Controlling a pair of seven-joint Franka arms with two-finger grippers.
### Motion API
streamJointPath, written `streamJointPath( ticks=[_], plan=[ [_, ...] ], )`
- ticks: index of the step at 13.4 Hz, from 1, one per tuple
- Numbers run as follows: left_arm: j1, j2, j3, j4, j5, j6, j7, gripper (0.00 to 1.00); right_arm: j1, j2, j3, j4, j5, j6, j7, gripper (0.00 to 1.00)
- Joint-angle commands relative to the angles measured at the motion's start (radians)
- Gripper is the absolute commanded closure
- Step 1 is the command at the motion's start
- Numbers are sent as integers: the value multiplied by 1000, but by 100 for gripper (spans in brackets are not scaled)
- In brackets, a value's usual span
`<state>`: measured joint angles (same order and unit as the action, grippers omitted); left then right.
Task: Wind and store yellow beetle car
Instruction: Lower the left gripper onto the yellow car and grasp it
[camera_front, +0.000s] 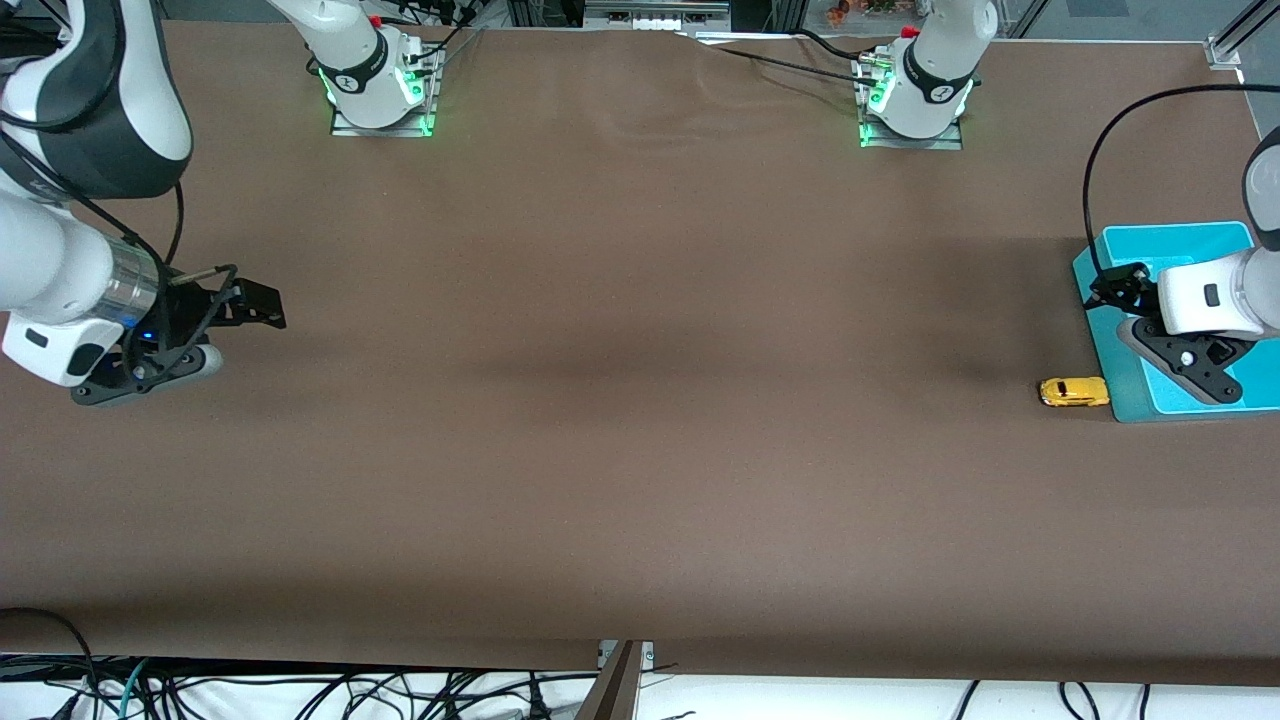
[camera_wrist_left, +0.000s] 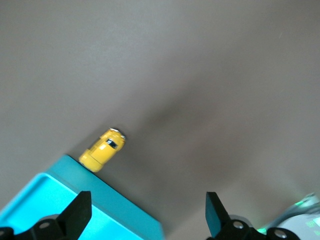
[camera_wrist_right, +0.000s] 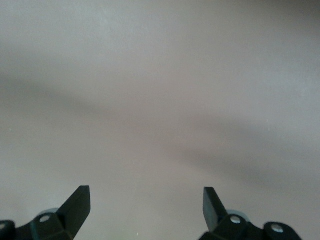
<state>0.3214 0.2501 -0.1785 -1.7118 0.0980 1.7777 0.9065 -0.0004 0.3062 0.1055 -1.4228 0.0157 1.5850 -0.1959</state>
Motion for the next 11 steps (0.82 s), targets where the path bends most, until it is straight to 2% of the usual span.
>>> streamJointPath(
  ticks=[1,2,5,8,11],
  plan=[
    [76,-11,-10,-167,34,235,292,0,-3,-21,-48,31,-2,-30,-13,0],
    [87,13,-10,-195,49,303,343,0,-6,-30,-62,32,-5,-33,-10,0],
    [120,124,-10,-201,112,414,416,0,-6,-79,-127,22,-17,-37,-5,0],
    [146,188,-10,-238,126,564,500,0,-7,-157,-136,-33,-85,-51,-14,0],
    [154,228,-9,-244,132,600,502,0,-6,-203,-130,-50,-85,-71,-14,0]
  ],
)
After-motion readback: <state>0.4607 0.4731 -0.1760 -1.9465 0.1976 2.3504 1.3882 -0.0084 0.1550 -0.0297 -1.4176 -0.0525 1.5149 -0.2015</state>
